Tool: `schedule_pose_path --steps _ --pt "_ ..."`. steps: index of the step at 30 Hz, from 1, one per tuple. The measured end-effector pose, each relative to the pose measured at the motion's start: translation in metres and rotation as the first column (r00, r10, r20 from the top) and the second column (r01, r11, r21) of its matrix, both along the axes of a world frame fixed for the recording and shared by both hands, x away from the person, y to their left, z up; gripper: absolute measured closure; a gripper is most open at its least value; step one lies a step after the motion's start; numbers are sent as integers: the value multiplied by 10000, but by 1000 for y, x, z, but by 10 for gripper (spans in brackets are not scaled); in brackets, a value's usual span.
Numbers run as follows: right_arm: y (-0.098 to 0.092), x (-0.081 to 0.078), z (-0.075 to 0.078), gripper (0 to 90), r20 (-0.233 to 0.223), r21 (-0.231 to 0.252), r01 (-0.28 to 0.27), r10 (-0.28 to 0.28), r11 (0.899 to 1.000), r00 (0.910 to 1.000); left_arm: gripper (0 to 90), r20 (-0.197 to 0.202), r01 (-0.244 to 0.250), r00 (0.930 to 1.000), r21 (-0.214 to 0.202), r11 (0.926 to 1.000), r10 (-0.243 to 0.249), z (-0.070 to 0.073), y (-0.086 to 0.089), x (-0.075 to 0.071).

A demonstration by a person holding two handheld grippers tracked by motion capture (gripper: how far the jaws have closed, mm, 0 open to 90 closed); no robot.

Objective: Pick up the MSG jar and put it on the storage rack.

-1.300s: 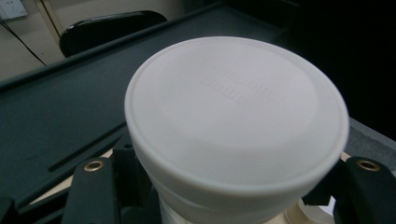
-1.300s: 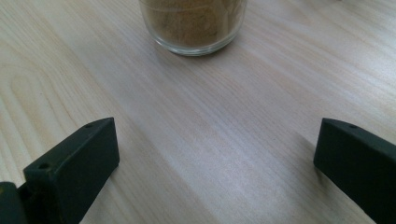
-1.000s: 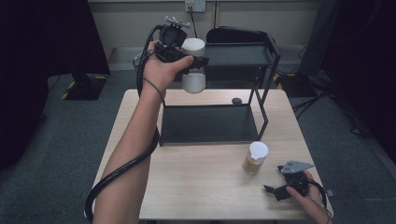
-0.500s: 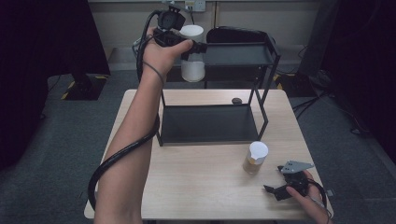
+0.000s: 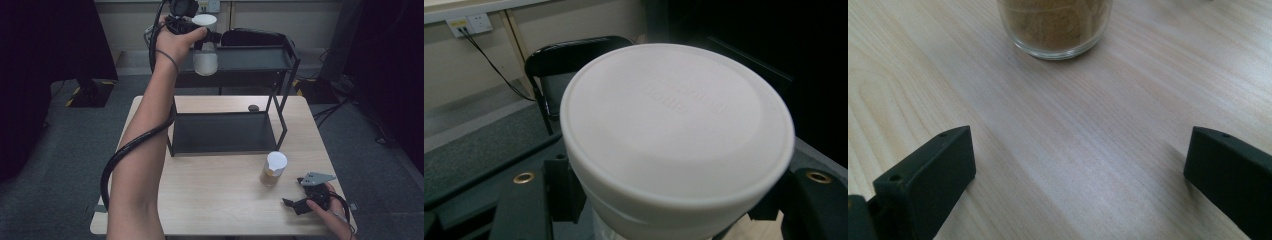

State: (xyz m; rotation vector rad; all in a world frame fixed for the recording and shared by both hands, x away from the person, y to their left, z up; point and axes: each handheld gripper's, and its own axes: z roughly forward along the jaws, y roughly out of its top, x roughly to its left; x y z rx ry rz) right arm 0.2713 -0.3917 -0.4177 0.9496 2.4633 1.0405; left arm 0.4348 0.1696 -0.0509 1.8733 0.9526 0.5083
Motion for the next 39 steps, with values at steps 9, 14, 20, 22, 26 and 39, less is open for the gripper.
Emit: schedule_pose_path --steps 9,14,20,22,26,39 --pt "0 0 0 0 3 0 -2 2 10000 10000 343 -95 -344 9994 -56 9994 343 -5 -1 23" --pt "0 0 0 0 -1 -6 -3 3 10000 10000 343 -192 -410 9990 65 9991 411 -7 -3 31" --pt "0 0 0 0 0 -6 -4 4 10000 10000 342 -187 -494 9986 179 9986 497 -10 -6 36" --pt "0 0 0 0 0 -4 -4 4 10000 10000 341 -195 -539 9983 211 9983 543 -11 -7 36" --pt "0 0 0 0 -3 -7 -3 3 10000 10000 341 -130 -475 9988 207 9987 478 -12 -7 37" --pt "0 0 0 0 0 -7 -4 4 10000 10000 287 -133 -781 9969 9 9969 781 -16 -9 32"
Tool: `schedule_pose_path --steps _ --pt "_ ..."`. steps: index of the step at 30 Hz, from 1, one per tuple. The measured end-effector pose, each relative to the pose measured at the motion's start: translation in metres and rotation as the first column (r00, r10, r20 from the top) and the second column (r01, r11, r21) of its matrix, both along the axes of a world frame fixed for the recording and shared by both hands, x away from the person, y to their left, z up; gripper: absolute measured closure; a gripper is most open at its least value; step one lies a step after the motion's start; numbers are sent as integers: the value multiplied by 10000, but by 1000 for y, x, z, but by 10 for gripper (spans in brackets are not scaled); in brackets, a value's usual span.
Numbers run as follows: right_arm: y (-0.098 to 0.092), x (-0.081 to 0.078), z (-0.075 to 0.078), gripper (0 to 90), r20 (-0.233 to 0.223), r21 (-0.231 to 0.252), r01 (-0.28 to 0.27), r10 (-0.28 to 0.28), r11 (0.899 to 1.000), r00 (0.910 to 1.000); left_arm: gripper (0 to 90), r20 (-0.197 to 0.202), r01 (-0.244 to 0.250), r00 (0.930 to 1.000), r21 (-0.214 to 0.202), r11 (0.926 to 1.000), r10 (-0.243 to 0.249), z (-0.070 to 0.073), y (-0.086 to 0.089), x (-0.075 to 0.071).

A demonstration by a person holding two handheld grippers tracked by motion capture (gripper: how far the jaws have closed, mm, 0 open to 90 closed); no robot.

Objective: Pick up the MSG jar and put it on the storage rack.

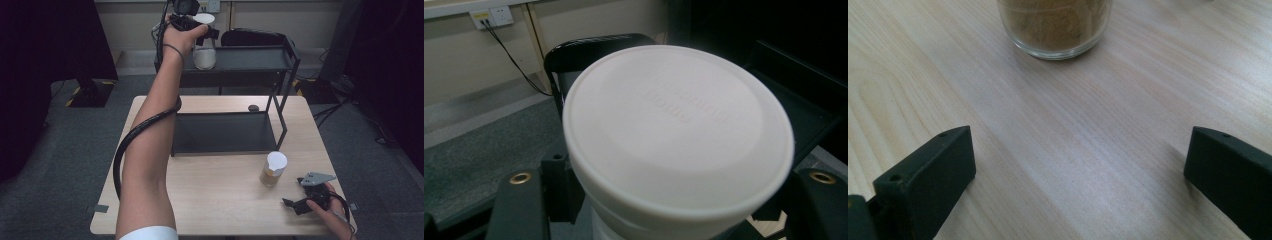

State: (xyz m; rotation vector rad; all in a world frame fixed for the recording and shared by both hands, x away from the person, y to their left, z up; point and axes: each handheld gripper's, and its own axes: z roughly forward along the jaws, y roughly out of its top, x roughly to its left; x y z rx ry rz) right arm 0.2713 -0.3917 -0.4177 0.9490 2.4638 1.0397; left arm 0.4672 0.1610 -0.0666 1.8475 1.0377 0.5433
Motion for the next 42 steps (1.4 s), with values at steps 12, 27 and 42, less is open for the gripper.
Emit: schedule_pose_path --steps 12,27,42 --pt "0 0 0 0 6 9 4 -4 10000 10000 67 91 -341 9994 -137 9993 343 -6 0 -19" --pt "0 0 0 0 14 -1 -4 4 10000 10000 6 420 147 9990 -311 9994 -134 -27 6 -53" --pt "0 0 0 0 12 0 -2 2 10000 10000 11 437 891 9952 -451 9950 -871 -68 5 -68"
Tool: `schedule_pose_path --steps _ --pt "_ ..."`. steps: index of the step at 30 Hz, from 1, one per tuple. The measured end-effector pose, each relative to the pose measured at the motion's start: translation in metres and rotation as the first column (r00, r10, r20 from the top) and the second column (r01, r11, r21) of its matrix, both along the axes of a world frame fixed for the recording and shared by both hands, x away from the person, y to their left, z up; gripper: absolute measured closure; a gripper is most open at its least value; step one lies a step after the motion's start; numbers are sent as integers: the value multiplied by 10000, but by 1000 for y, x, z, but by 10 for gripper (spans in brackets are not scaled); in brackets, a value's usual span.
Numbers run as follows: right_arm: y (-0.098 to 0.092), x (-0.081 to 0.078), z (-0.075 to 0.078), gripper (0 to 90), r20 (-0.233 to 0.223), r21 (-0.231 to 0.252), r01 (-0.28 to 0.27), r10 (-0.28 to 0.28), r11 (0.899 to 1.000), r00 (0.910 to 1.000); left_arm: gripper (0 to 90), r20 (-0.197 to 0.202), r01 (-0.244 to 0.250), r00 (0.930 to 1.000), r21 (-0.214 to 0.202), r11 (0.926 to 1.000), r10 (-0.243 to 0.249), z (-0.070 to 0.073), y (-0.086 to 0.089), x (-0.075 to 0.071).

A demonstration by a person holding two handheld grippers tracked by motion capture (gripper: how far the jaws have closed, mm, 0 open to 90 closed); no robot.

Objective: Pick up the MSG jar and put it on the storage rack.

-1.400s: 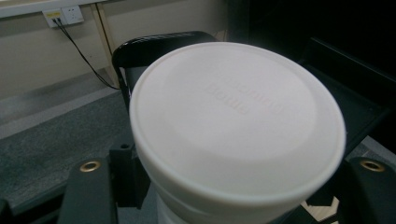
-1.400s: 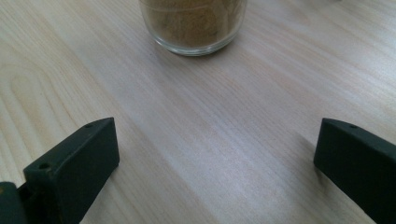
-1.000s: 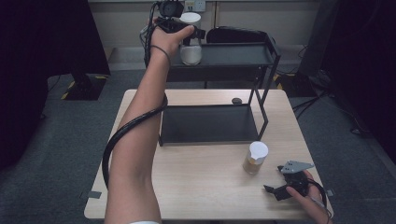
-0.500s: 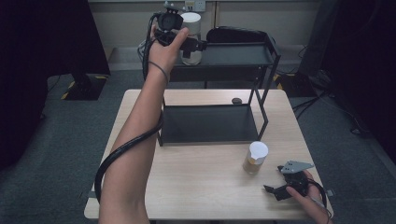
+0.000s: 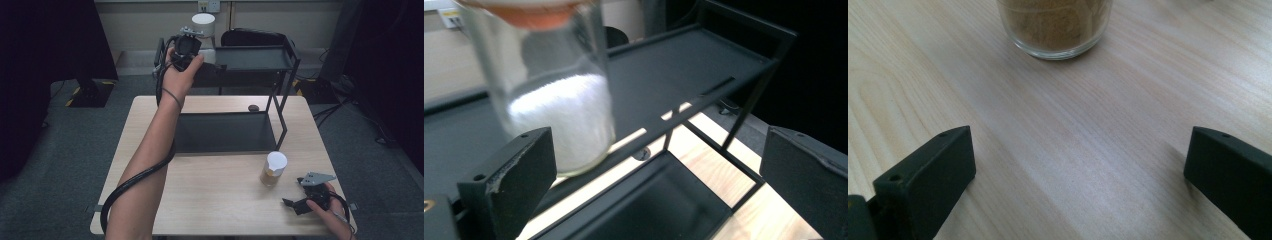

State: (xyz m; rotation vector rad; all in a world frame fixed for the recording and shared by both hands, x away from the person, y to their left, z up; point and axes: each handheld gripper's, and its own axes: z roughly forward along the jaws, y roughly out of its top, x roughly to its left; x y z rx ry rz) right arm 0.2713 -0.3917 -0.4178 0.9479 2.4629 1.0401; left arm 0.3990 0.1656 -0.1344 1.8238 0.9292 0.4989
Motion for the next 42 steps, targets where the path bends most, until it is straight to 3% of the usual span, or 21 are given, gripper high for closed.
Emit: schedule_pose_path --steps 22,42 --pt "0 0 0 0 11 3 -5 5 10000 10000 11 -6 463 9989 -28 9989 -463 -45 -4 -18" --pt "0 0 0 0 14 7 -1 1 10000 10000 11 -341 959 9948 -53 9954 -961 -90 -5 -27"
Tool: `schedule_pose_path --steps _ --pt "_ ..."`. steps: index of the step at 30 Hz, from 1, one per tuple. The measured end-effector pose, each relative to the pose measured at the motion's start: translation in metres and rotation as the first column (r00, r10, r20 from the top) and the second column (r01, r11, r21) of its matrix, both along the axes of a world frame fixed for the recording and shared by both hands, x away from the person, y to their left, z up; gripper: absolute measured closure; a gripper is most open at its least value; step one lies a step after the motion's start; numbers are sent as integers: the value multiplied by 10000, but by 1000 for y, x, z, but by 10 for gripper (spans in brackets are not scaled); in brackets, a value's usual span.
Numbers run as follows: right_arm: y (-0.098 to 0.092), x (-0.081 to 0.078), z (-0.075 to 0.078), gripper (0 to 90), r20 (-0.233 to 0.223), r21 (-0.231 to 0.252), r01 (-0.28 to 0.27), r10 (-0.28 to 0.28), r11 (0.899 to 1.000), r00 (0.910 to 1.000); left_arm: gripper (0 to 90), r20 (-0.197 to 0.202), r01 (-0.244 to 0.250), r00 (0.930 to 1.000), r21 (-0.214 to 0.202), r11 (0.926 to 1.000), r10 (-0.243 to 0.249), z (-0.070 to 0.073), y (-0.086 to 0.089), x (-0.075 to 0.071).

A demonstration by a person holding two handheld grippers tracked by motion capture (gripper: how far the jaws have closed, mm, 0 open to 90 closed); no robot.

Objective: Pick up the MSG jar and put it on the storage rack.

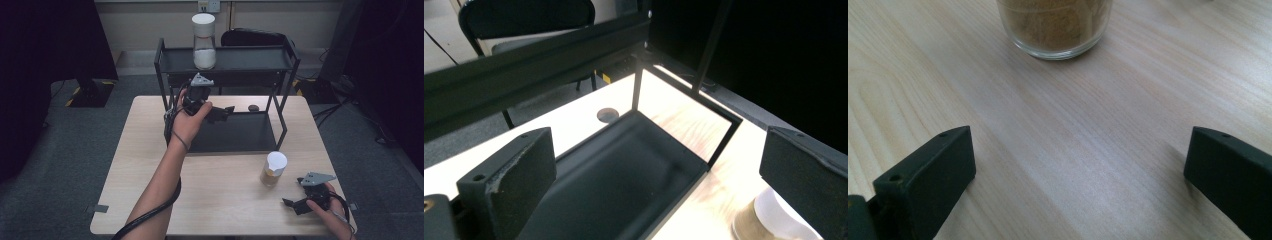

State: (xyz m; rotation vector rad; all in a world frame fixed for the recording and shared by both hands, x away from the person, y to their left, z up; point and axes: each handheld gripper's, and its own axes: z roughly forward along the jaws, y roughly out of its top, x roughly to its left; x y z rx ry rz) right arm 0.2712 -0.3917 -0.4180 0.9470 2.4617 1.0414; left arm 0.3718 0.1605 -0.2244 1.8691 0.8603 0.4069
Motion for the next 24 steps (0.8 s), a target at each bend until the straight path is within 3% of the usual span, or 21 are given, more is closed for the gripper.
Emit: schedule_pose_path --steps 8,24 --pt "0 0 0 0 -1 2 0 0 10000 10000 11 -272 123 9996 -81 9999 -125 -27 8 -4" --pt "0 0 0 0 -8 -1 -2 2 10000 10000 11 -726 190 9972 -31 9998 -191 -63 18 -12"
